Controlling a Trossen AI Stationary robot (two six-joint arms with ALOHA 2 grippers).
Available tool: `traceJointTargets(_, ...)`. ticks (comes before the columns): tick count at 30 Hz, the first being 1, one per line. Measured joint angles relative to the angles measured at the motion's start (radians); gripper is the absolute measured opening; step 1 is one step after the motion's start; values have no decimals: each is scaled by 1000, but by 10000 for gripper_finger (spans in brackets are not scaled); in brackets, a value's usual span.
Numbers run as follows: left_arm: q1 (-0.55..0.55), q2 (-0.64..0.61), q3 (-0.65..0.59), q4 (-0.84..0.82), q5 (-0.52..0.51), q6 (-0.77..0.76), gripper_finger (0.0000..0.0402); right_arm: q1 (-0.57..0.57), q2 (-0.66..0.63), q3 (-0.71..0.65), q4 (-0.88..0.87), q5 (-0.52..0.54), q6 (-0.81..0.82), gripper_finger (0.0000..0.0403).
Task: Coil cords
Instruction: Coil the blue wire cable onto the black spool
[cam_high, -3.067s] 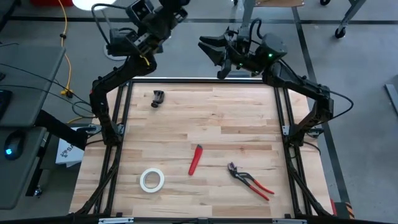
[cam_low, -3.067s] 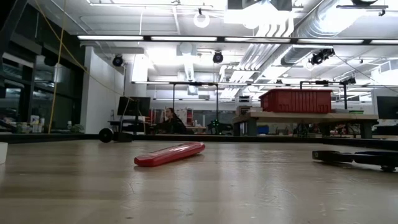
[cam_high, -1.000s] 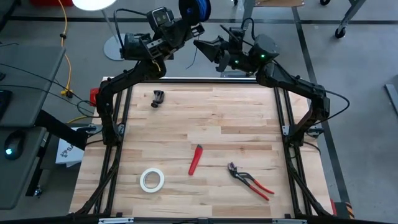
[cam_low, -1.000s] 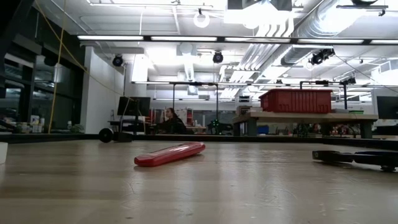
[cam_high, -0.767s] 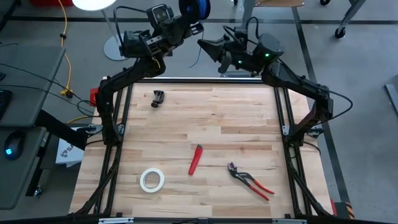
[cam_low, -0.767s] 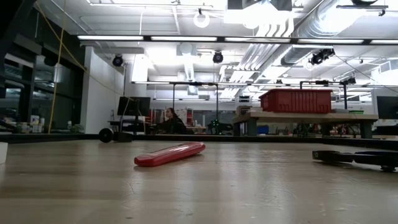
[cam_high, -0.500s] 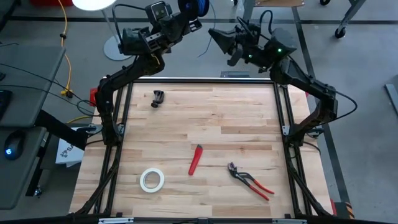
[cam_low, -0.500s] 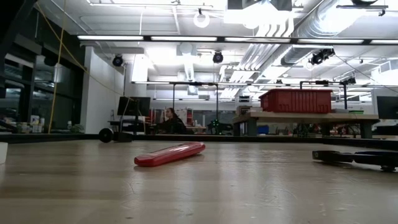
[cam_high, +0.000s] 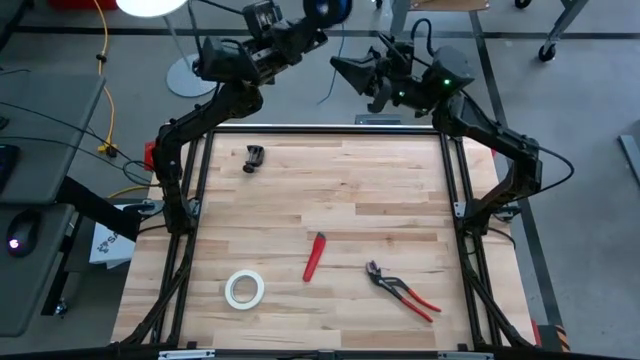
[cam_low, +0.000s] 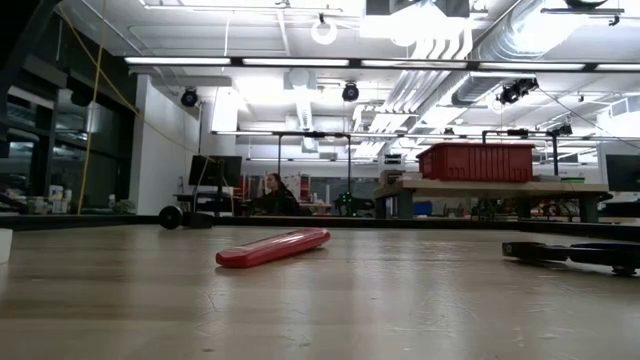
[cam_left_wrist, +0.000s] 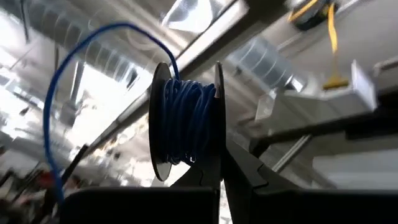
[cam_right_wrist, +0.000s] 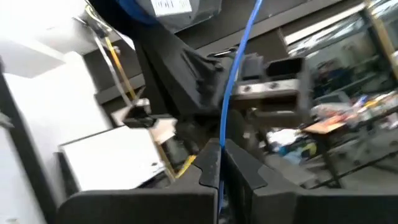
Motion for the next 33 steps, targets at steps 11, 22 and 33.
traceJointTargets(11,7,16,0,-45,71,-82,0,7,0,0,-99,-114,92,0)
traceJointTargets(22,50,61,0,-64,131,-140,0,69,13,0,-127,-168,108,0)
traceJointTargets(33,179,39,0,-59,220,-187,0,87,2,0,-175,-160,79,0)
